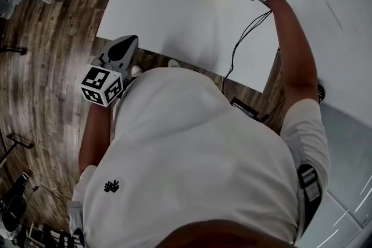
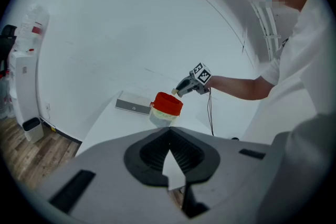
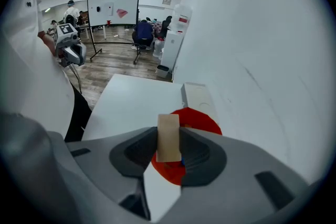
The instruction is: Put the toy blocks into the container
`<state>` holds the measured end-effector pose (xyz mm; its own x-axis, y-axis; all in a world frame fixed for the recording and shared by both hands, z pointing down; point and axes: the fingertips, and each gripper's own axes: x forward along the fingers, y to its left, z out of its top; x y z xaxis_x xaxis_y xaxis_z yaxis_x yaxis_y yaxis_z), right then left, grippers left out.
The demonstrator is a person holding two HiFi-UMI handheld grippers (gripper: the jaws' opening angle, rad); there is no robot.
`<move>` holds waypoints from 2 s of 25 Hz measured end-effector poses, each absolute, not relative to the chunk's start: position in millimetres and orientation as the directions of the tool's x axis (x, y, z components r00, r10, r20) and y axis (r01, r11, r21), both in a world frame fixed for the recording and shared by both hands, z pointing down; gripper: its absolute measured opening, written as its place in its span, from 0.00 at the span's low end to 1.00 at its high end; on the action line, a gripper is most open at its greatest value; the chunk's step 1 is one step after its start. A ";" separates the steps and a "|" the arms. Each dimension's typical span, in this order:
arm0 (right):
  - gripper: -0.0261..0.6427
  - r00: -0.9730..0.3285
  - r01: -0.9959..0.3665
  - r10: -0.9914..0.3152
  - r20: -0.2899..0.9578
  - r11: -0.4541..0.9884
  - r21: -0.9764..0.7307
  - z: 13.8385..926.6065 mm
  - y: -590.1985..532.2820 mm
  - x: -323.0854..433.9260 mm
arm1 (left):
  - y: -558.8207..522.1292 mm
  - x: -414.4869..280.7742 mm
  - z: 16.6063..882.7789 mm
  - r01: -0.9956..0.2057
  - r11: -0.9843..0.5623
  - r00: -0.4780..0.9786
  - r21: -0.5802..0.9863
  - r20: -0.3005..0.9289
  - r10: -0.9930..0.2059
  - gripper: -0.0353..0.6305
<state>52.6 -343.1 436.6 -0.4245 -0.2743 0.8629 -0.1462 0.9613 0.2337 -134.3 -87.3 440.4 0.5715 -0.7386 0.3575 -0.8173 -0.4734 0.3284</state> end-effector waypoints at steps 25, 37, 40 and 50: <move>0.24 -0.217 -0.193 -0.251 0.943 0.958 0.211 537.3 -447.4 59.9 | -30.7 -140.0 434.2 -0.925 -0.191 0.320 0.329 0.402 -0.858 0.06; 0.25 -0.216 -0.176 -0.253 0.943 0.960 0.217 543.6 -452.6 54.7 | -23.0 -140.2 426.7 -0.933 -0.164 0.293 0.320 0.414 -0.862 0.06; 0.25 -0.222 -0.167 -0.267 0.938 0.958 0.233 543.7 -451.4 53.7 | -21.6 -141.9 424.4 -0.935 -0.166 0.292 0.313 0.415 -0.862 0.06; 0.29 -0.263 -0.201 -0.318 0.911 0.942 0.270 515.8 -438.1 60.8 | -15.4 -145.9 420.7 -0.928 -0.200 0.319 0.315 0.392 -0.863 0.06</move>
